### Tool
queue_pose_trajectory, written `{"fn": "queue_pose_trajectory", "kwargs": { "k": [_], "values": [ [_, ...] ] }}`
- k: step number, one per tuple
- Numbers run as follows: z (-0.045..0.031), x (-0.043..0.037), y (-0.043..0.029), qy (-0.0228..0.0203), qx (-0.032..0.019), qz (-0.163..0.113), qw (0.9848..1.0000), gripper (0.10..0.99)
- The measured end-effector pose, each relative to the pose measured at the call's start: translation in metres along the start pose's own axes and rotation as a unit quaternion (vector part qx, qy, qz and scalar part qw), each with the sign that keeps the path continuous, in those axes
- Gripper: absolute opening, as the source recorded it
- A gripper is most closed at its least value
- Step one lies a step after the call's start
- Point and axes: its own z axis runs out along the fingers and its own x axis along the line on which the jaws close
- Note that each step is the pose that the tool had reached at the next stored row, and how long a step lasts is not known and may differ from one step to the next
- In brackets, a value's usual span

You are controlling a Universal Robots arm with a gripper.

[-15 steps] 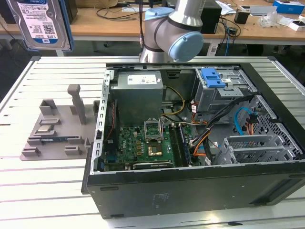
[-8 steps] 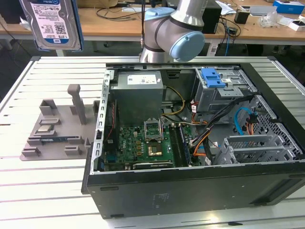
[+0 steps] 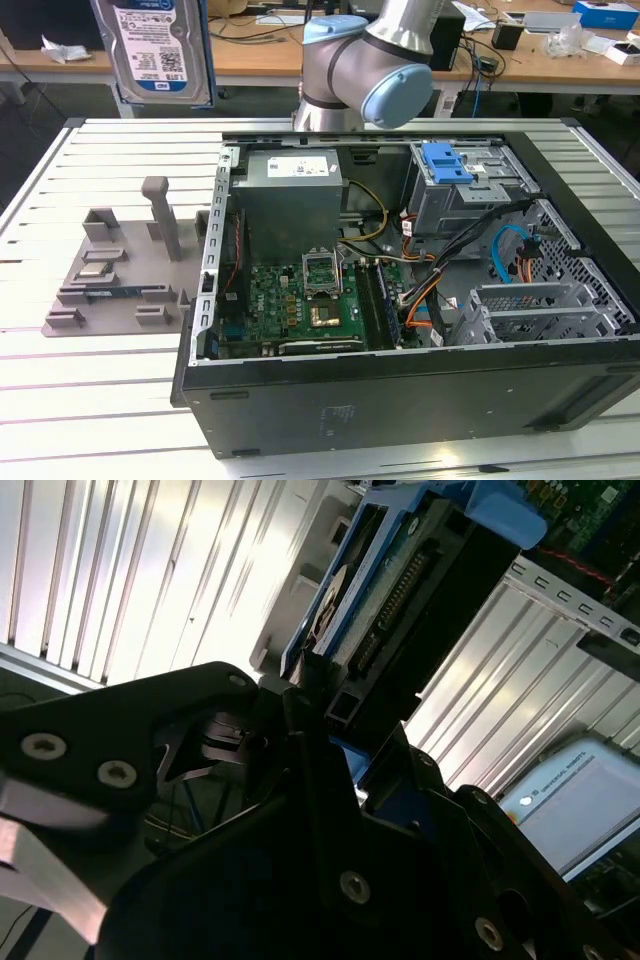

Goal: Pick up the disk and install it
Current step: 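Pick up the disk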

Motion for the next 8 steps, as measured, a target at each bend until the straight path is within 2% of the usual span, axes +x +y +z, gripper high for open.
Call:
{"fn": "queue_pose_trajectory", "kwargs": {
  "k": [6, 8],
  "values": [
    [-0.0003, -0.0014, -0.0246, 0.0, 0.0, 0.0, 1.0, 0.373],
    [-0.0006, -0.002, -0.0373, 0.0, -0.0001, 0.0, 1.0, 0.373]
  ]
}}
